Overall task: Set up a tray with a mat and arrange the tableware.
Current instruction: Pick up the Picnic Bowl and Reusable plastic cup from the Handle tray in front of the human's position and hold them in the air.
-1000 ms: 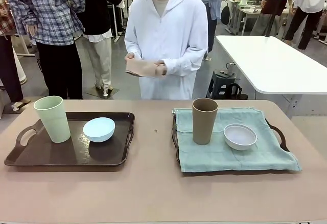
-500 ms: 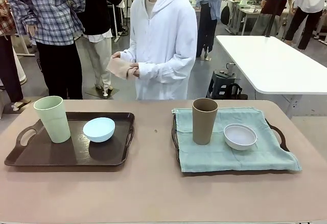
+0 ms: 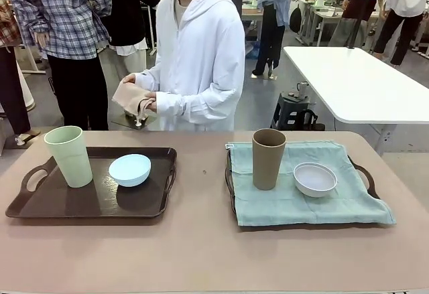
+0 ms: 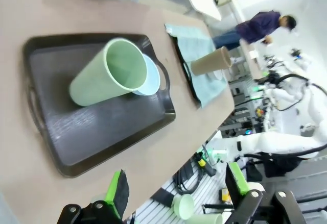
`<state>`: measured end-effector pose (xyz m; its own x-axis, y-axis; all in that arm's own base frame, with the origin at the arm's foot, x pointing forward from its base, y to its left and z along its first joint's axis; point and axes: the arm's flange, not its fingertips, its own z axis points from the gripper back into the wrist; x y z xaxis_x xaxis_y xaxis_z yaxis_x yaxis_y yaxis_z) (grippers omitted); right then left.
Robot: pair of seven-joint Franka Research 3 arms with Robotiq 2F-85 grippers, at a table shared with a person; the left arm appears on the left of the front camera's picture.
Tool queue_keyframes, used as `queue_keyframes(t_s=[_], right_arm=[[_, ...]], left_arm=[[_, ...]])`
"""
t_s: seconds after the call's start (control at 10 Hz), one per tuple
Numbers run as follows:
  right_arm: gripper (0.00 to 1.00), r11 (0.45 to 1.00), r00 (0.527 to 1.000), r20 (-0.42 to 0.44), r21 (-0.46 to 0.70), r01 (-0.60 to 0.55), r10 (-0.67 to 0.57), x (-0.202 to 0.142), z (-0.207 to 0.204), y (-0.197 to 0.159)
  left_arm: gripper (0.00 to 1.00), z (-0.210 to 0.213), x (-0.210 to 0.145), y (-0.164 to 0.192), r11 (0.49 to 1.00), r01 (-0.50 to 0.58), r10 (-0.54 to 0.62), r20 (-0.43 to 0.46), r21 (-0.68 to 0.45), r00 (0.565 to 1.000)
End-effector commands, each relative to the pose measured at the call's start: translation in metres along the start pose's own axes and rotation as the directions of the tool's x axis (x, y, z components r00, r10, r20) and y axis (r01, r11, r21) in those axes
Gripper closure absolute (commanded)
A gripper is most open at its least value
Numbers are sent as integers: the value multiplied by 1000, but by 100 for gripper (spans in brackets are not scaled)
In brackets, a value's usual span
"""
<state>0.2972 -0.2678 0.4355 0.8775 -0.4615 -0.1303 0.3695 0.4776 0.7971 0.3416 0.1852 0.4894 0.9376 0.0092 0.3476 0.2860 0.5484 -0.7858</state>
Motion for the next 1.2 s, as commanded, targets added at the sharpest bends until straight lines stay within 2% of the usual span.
queue_keyframes(t_s=[0.0, 1.1], right_arm=[[8, 1000, 1000, 5, 2, 2, -2, -1, 2, -2], [8, 1000, 1000, 5, 2, 2, -2, -1, 2, -2]], left_arm=[[0, 6, -4, 5, 1000, -10, 10, 17, -4, 1000], [0, 6, -4, 5, 1000, -10, 10, 17, -4, 1000]])
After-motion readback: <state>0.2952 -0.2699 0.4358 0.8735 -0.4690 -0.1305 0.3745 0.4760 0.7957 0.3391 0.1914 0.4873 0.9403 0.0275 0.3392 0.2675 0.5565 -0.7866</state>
